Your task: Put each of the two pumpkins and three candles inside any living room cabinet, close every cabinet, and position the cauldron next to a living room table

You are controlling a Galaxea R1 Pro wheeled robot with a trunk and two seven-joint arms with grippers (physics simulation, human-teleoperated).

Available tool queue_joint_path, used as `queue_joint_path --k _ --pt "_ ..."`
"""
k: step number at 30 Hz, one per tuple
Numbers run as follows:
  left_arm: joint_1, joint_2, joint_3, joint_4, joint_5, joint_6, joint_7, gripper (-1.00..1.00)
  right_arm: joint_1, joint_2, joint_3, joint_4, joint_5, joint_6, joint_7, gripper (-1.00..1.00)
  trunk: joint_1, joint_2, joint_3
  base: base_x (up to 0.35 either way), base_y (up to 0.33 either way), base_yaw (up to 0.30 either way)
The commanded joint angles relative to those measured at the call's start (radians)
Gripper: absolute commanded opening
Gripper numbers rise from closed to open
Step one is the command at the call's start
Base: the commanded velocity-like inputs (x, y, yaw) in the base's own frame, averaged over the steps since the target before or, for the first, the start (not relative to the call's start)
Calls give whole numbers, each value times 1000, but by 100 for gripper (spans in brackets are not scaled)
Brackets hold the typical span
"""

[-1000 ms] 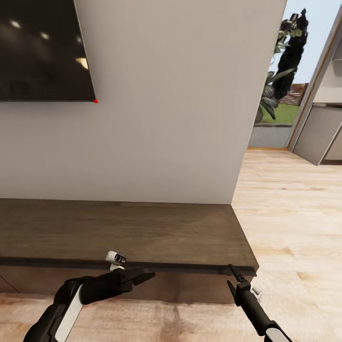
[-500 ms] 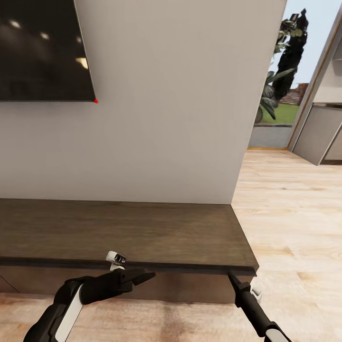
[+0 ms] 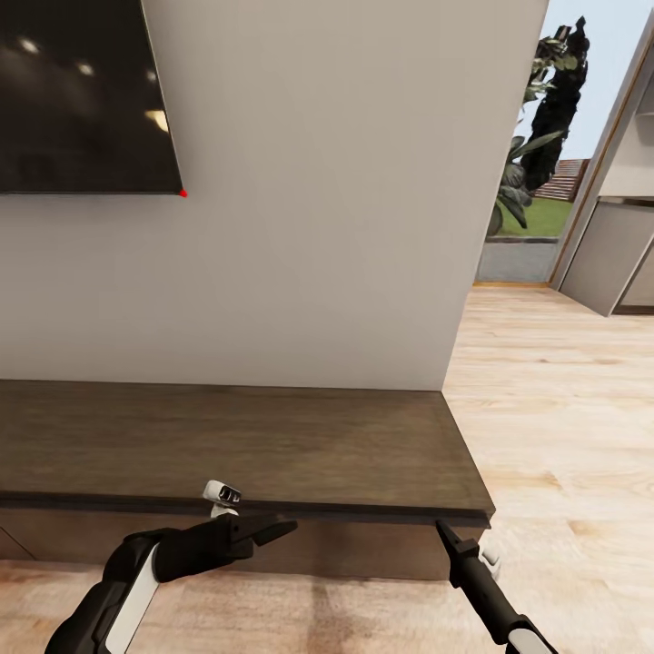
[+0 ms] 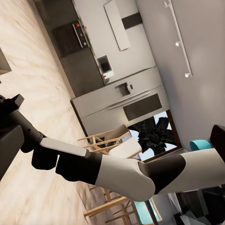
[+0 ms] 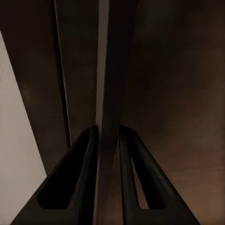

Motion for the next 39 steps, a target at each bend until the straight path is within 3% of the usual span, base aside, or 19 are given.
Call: queue_joint_path --k 1,19,39 --pt "-1 0 -1 0 4 10 -1 100 -1 0 -1 -5 -18 17 5 -100 0 0 -1 0 0 0" --pt "-1 0 -1 0 5 10 -1 100 -1 0 -2 -5 -18 18 5 -100 0 0 -1 -36 0 0" --pt "-1 0 -2 0 4 9 -1 100 -1 0 -1 -5 -18 18 5 -100 0 0 -1 -320 0 0"
